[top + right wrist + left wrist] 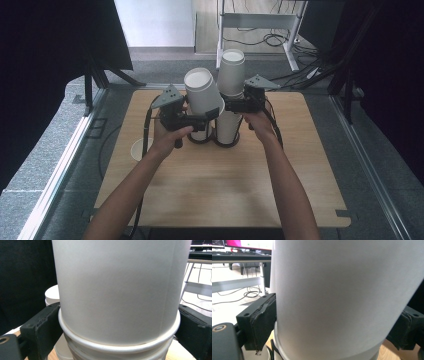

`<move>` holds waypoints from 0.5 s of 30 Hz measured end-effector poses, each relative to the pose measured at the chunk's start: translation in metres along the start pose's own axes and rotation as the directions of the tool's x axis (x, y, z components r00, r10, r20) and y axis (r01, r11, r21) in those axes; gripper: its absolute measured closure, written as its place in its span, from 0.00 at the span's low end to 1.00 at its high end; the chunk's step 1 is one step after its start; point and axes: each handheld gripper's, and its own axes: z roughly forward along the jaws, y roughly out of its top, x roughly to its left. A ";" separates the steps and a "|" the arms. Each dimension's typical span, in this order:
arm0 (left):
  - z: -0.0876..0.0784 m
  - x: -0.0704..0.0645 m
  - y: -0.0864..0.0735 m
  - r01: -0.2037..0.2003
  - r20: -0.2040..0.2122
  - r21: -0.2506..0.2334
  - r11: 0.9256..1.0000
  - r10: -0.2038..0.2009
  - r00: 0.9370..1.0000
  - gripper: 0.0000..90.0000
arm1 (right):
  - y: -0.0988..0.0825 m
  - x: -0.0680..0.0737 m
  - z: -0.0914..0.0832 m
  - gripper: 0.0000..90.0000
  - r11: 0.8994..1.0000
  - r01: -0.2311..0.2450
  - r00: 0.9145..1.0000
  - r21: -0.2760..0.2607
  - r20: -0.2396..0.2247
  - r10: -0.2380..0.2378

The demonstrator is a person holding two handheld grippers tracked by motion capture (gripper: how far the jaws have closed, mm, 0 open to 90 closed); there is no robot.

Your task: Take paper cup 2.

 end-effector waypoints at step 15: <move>-0.004 -0.009 -0.033 -0.011 0.003 0.038 0.999 0.011 1.000 0.10 | 0.000 0.001 -0.001 0.03 1.000 -0.007 1.000 -0.011 0.010 0.008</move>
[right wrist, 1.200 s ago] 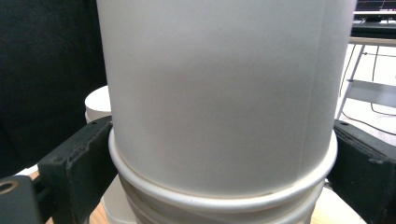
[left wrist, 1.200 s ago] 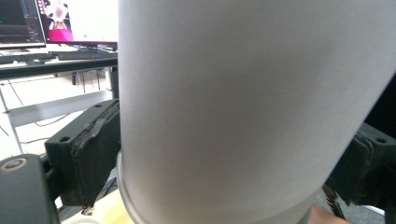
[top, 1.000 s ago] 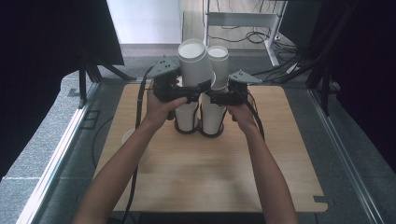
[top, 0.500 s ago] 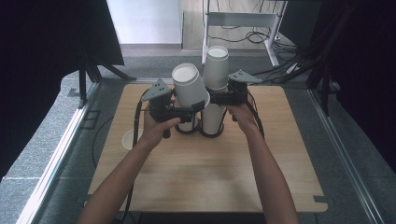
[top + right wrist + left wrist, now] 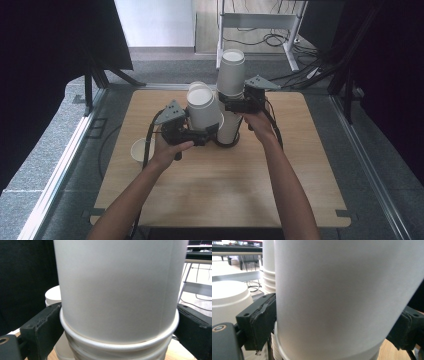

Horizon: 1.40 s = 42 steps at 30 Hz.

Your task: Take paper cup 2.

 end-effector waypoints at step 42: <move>-0.014 -0.034 -0.080 -0.052 -0.155 0.101 0.994 0.068 0.986 0.10 | -0.054 0.042 -0.089 0.12 0.998 0.058 0.996 -0.032 -0.059 -0.060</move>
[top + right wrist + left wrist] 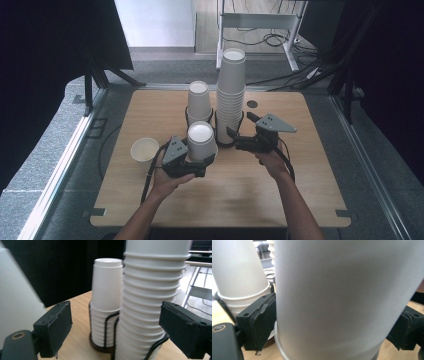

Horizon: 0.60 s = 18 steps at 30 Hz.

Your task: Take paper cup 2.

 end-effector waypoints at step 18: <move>0.000 -0.004 -0.037 0.061 -0.019 0.046 0.997 -0.061 0.998 0.10 | -0.067 0.032 -0.028 0.15 0.999 -0.034 0.999 0.027 -0.027 0.035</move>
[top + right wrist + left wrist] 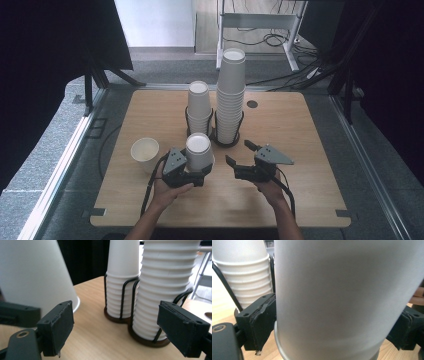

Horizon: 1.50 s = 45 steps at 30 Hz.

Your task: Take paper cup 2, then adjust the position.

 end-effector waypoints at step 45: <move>0.029 -0.022 -0.051 -0.089 0.001 0.184 0.979 0.090 0.996 0.10 | -0.027 0.046 0.009 0.18 1.000 -0.001 0.990 0.010 -0.141 0.002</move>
